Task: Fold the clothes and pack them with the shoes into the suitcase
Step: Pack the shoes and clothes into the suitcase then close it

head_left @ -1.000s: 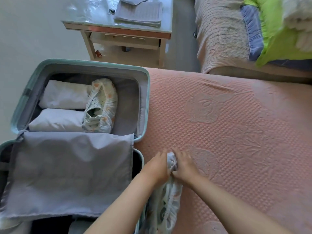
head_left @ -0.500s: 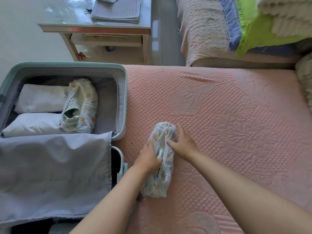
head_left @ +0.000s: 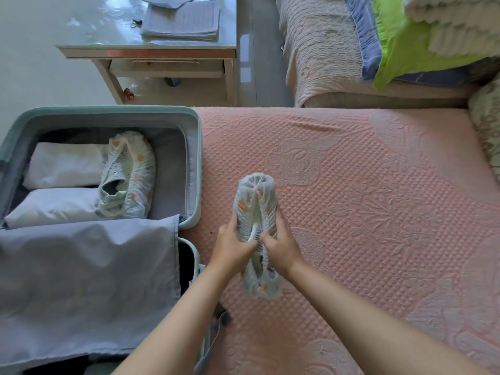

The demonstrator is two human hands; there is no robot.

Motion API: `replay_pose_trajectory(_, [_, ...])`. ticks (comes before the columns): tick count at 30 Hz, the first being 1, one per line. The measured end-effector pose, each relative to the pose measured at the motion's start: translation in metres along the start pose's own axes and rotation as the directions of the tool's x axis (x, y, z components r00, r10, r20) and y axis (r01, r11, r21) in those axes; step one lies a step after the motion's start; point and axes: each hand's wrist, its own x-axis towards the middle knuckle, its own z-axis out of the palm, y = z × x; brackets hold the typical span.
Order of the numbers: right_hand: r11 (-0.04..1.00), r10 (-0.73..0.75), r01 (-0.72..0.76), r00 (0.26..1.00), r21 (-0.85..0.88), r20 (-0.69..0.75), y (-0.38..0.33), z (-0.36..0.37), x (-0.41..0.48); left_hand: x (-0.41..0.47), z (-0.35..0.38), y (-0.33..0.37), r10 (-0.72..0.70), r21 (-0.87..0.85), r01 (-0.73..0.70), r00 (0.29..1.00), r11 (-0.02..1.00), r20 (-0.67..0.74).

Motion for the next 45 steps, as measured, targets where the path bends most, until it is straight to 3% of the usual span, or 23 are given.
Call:
replay_pose_trajectory(4, [0.995, 0.033, -0.026, 0.997, 0.097, -0.066, -0.05, 0.003, 0.013, -0.005, -0.044, 0.046, 0.065, -0.086, -0.074, 0.993, 0.994, -0.101])
replay_pose_trajectory(7, [0.998, 0.029, -0.026, 0.998, 0.062, -0.052, -0.097, 0.022, 0.022, -0.003, -0.09, 0.069, 0.08, -0.083, -0.092, 0.987, 0.992, -0.136])
replay_pose_trajectory(11, [1.0, -0.005, 0.005, 1.0, -0.015, 0.013, -0.152, 0.07, 0.038, 0.012, -0.156, 0.058, 0.079, -0.076, -0.092, 0.983, 0.993, -0.167])
replay_pose_trajectory(15, [0.991, -0.038, 0.056, 0.989, -0.119, 0.145, -0.189, 0.126, 0.059, 0.01, -0.22, 0.054, 0.011, -0.177, -0.049, 0.978, 0.983, -0.206])
replay_pose_trajectory(20, [0.964, 0.087, -0.025, 0.97, -0.264, 0.226, -0.198, 0.176, 0.106, 0.048, -0.269, 0.014, -0.136, -0.154, 0.11, 0.975, 0.982, -0.175])
replay_pose_trajectory(25, [0.971, 0.049, -0.03, 0.996, -0.239, 0.072, -0.192, 0.192, 0.151, 0.078, -0.282, 0.012, -0.102, -0.177, 0.095, 0.994, 0.98, -0.033])
replay_pose_trajectory(27, [0.92, 0.071, -0.037, 0.995, -0.391, 0.074, -0.187, 0.197, 0.161, 0.088, -0.284, 0.002, -0.072, -0.05, 0.073, 0.997, 0.996, 0.003])
replay_pose_trajectory(29, [0.843, 0.071, -0.004, 0.992, -0.538, 0.103, -0.179, 0.206, 0.16, 0.092, -0.289, -0.011, 0.015, 0.177, -0.002, 0.997, 0.984, -0.071])
replay_pose_trajectory(31, [0.728, -0.039, 0.14, 0.986, -0.671, 0.163, -0.173, 0.215, 0.152, 0.089, -0.294, -0.026, 0.151, 0.464, -0.051, 0.972, 0.884, -0.18])
replay_pose_trajectory(34, [0.363, -0.193, 0.455, 0.89, -0.813, 0.412, -0.169, 0.227, 0.144, 0.084, -0.299, -0.044, 0.144, 0.633, 0.054, 0.956, 0.773, -0.257])
replay_pose_trajectory(36, [0.114, -0.124, 0.533, 0.845, -0.839, 0.52, -0.166, 0.228, 0.145, 0.082, -0.301, -0.051, 0.076, 0.585, 0.103, 0.959, 0.804, -0.273])
replay_pose_trajectory(37, [0.044, -0.088, 0.528, 0.847, -0.848, 0.524, -0.164, 0.227, 0.146, 0.082, -0.301, -0.053, 0.073, 0.573, 0.097, 0.961, 0.814, -0.266])
replay_pose_trajectory(39, [0.009, -0.074, 0.477, 0.877, -0.879, 0.475, -0.16, 0.226, 0.146, 0.083, -0.3, -0.054, 0.075, 0.56, 0.078, 0.967, 0.825, -0.244])
replay_pose_trajectory(42, [0.107, 0.005, 0.36, 0.932, -0.927, 0.362, -0.164, 0.23, 0.146, 0.083, -0.297, -0.053, 0.043, 0.473, 0.08, 0.969, 0.878, -0.244])
replay_pose_trajectory(45, [0.227, 0.083, 0.327, 0.932, -0.918, 0.352, -0.169, 0.231, 0.15, 0.084, -0.295, -0.052, 0.06, 0.443, 0.046, 0.973, 0.895, -0.222])
